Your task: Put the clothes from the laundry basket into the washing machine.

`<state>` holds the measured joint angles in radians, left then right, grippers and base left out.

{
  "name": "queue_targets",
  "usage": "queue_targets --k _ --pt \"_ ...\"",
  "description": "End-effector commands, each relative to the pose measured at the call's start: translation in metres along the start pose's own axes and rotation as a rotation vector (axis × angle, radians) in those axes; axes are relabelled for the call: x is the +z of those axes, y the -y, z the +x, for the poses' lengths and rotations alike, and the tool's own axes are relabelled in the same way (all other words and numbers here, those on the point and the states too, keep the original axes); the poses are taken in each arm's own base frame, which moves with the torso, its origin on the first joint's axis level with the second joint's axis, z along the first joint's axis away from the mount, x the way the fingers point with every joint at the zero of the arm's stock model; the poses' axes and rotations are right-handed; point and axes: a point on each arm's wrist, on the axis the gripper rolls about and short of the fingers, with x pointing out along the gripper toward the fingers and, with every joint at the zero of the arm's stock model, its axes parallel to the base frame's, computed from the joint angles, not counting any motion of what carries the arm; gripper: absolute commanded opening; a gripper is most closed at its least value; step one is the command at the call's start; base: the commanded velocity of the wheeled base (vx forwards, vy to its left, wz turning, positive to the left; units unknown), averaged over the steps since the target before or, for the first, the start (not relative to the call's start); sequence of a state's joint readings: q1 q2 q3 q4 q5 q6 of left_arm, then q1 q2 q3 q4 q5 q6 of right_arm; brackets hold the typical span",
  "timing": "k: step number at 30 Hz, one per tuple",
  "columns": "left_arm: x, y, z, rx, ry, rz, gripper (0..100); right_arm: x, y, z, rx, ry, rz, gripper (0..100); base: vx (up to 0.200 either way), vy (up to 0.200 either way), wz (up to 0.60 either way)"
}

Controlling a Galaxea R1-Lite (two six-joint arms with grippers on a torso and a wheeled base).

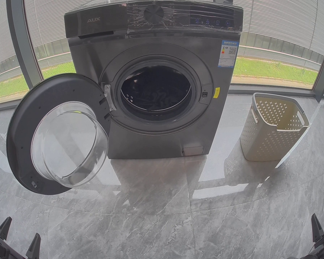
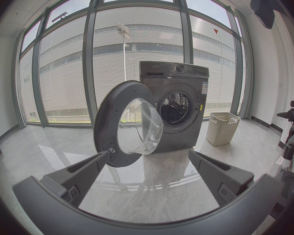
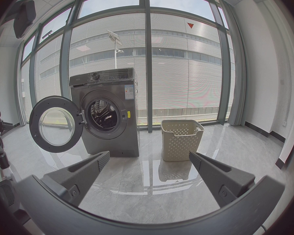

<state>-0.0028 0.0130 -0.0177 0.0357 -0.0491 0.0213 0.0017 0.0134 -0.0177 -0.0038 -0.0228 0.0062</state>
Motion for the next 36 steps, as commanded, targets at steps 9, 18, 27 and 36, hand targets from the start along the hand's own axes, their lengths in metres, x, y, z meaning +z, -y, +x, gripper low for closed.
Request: queue_targets --k 9,18,27,36 --pt "-0.0051 0.0001 0.0005 -0.002 -0.004 0.002 100 -0.0047 0.0000 0.0001 0.000 -0.002 0.000 100 0.000 0.156 0.00" --pt "-0.0047 0.0001 0.0005 -0.002 -0.004 0.000 100 -0.0047 0.0000 0.0001 0.000 -0.002 0.000 100 0.000 0.000 0.00" --pt "-0.0047 0.0001 0.0004 0.000 -0.003 0.000 100 -0.0047 0.0000 0.0001 0.000 -0.002 0.000 100 0.000 0.000 0.00" --pt "-0.0051 0.0001 0.0005 0.000 -0.004 0.000 100 -0.0047 0.0000 0.0001 -0.002 -0.002 0.000 100 0.000 0.000 0.00"
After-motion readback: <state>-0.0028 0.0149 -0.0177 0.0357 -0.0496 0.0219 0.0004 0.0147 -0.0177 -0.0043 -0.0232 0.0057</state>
